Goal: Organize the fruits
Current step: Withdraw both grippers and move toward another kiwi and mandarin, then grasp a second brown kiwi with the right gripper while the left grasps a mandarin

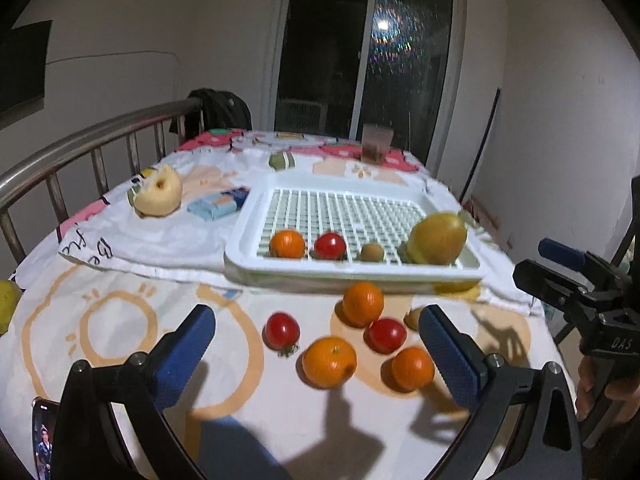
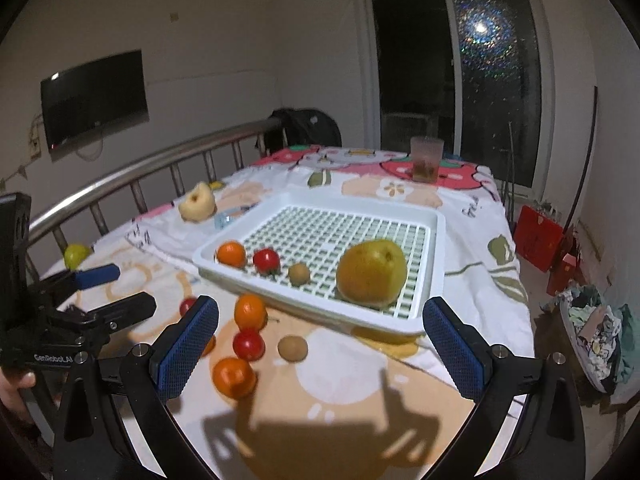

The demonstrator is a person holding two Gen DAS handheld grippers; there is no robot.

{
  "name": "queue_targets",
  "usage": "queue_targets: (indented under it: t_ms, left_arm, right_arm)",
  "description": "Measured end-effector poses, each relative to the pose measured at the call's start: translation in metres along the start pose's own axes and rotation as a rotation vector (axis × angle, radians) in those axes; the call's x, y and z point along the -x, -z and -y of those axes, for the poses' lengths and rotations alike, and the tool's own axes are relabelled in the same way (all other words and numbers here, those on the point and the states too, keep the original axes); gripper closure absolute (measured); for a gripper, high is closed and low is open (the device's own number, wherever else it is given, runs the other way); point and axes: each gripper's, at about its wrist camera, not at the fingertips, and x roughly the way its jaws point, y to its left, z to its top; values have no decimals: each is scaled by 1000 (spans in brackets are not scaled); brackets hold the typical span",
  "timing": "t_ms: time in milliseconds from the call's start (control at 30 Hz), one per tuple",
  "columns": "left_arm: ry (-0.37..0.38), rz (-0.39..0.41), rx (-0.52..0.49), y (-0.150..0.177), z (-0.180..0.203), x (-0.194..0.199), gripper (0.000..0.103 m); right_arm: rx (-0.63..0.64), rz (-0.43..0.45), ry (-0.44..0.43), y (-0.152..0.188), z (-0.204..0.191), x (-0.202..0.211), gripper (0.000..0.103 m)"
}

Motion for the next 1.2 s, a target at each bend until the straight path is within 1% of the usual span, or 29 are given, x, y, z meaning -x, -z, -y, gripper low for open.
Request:
queue_targets:
  t_ms: [67,167,233,300,333,500,633,733,800,933,1067,1133,1200]
  left_arm:
    - [10,-29,4,2,-1,-5,0]
    - [1,-69,0,6,-1,-12,2]
    - [-3,-92,-7,9,0,-16,7]
    - [6,-119,-6,11,-1,-22,12]
    - [9,-132,-5,13,-1,-25,15]
    - [28,-189,15,19,-5,-37,23]
    - [33,-209,22,21,-6,-42,28]
    - [38,-224,18,23,-5,-46,32]
    - [43,-235,17,23,-5,-49,36]
    - [54,-252,17,25,-5,-52,42]
    - [67,-268,19,26,-4,-57,46]
    - [86,-281,24,27,-4,-60,54]
    - [105,-292,24,28,-3,-63,59]
  right_arm:
    - [15,-24,-4,5,-1,-6,1]
    - [26,-60,-15,10,-2,-14,3]
    - [29,-89,-26,13,-2,-20,7]
    - [33,-122,-36,17,-3,-29,13]
    - [36,-143,-41,19,-3,-34,15]
    - [50,-219,-51,28,-5,-55,32]
    - [54,-270,-61,32,-8,-69,40]
    - [62,-285,-67,31,-11,-75,41]
    - [70,-293,-69,30,-13,-79,48]
    - [78,-315,-81,30,-17,-87,54]
    - [79,-333,-87,32,-18,-93,61]
    - [77,-343,-90,34,-19,-96,65]
    - [70,-352,-95,35,-19,-99,72]
